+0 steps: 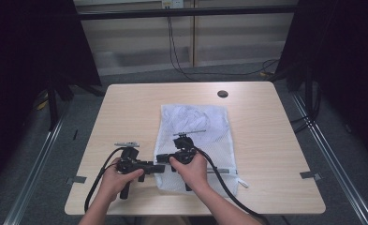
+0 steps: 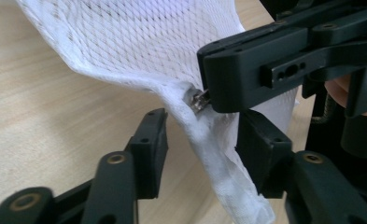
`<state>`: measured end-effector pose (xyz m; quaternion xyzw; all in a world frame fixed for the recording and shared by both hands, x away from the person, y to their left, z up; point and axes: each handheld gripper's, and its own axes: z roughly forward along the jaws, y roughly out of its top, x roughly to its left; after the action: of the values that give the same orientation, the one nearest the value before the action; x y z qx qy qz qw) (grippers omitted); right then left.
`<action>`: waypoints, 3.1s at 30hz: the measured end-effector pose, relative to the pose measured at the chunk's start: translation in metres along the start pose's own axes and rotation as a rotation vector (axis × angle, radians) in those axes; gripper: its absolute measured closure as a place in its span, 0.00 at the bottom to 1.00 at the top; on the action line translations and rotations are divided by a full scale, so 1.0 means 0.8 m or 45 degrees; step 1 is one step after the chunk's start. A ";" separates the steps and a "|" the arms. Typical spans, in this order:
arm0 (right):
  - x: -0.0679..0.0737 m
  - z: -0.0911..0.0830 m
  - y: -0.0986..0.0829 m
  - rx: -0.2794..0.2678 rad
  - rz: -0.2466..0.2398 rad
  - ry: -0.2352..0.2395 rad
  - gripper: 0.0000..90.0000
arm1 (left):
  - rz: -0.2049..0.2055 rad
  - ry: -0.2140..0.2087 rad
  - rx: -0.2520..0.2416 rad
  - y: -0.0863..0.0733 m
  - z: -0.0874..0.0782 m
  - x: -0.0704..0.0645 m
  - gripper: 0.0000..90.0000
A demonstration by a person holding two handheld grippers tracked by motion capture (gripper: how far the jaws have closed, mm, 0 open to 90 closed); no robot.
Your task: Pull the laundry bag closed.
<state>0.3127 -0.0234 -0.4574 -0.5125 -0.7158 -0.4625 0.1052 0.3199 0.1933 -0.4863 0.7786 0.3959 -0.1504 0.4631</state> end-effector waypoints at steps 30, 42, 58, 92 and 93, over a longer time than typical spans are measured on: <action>0.005 -0.005 0.004 -0.020 -0.009 0.012 0.97 | -0.142 -0.068 -0.041 0.000 0.001 0.003 0.97; 0.003 -0.009 0.005 -0.013 -0.015 0.022 0.97 | -0.189 -0.065 -0.045 0.001 -0.002 0.003 0.98; -0.004 -0.017 0.004 -0.005 -0.026 0.003 0.97 | -0.205 -0.048 -0.035 0.002 -0.006 0.003 0.98; -0.017 -0.027 0.001 0.004 -0.016 0.032 0.97 | -0.221 -0.049 -0.032 0.003 -0.005 -0.002 0.98; -0.017 -0.027 0.001 0.004 -0.015 0.032 0.97 | -0.220 -0.048 -0.033 0.003 -0.005 -0.002 0.98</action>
<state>0.3125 -0.0485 -0.4533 -0.5023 -0.7181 -0.4684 0.1124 0.3205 0.1953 -0.4817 0.7327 0.4547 -0.1992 0.4656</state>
